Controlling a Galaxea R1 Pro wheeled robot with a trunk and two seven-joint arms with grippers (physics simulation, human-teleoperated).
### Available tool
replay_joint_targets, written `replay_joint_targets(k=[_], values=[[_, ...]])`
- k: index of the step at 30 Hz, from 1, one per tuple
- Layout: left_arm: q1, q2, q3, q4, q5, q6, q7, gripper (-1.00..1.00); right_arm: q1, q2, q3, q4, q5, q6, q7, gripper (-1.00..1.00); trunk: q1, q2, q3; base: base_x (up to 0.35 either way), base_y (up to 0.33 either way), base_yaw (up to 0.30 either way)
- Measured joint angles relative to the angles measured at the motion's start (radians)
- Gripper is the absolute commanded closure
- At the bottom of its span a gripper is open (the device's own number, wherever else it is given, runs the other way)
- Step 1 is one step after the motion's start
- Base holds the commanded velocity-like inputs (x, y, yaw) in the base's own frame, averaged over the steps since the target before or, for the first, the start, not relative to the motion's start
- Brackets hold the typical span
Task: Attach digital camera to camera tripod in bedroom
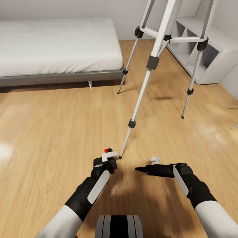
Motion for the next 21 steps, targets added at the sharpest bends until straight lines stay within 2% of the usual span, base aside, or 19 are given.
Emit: replay_joint_targets(k=[1, 6, 10, 13, 14, 15, 18, 19, 20, 21], values=[[0.000, 0.000, -0.001, -0.001, 0.026, 0.000, 0.000, 1.00, 0.000, -0.004, 0.000, 0.000, 0.000, 0.001, 0.003, -1.00, 0.000, 0.000, 0.000, 0.000, 0.000, 0.000], [0.000, 0.001, -0.005, -0.003, 0.062, -0.023, 0.002, 1.00, 0.000, -0.009, 0.000, -0.001, -0.001, 0.003, 0.006, -1.00, -0.001, 0.000, 0.008, 0.000, 0.000, 0.000], [0.000, 0.009, -0.006, -0.006, 0.071, -0.035, 0.005, 1.00, 0.000, -0.010, 0.000, -0.001, -0.001, 0.003, 0.007, -1.00, -0.003, 0.001, 0.023, 0.000, 0.000, 0.000], [0.000, 0.033, -0.006, -0.027, 0.077, -0.036, 0.000, 1.00, 0.000, -0.011, -0.001, -0.001, -0.001, 0.004, 0.007, -1.00, -0.004, 0.002, 0.035, 0.000, 0.000, 0.000], [0.000, 0.044, -0.006, -0.039, 0.079, -0.036, -0.002, 1.00, 0.000, -0.012, -0.001, -0.001, -0.001, 0.004, 0.008, -1.00, -0.005, 0.002, 0.039, 0.000, 0.000, 0.000], [0.001, 0.070, -0.006, -0.073, 0.086, -0.034, -0.008, 1.00, 0.000, -0.013, -0.004, -0.001, -0.002, 0.004, 0.012, -1.00, -0.005, 0.002, 0.043, 0.000, 0.000, 0.000], [0.000, 0.119, -0.006, -0.149, 0.138, -0.033, -0.033, 1.00, 0.000, -0.023, -0.022, -0.002, -0.002, 0.005, 0.024, -1.00, -0.006, 0.003, 0.054, 0.000, 0.000, 0.000], [-0.001, 0.155, -0.006, -0.209, 0.188, -0.030, -0.059, 1.00, 0.000, -0.032, -0.041, -0.003, -0.003, 0.005, 0.037, -1.00, -0.007, 0.003, 0.058, 0.000, 0.000, 0.000], [0.000, 0.175, -0.004, -0.244, 0.223, -0.028, -0.078, 1.00, 0.000, -0.036, -0.050, -0.003, -0.003, 0.006, 0.046, -1.00, -0.007, 0.004, 0.062, 0.000, 0.000, 0.000], [0.000, 0.219, -0.004, -0.299, 0.287, -0.026, -0.116, 1.00, 0.000, -0.045, -0.067, -0.003, -0.003, 0.006, 0.066, -1.00, -0.008, 0.004, 0.066, 0.000, 0.000, 0.000]])
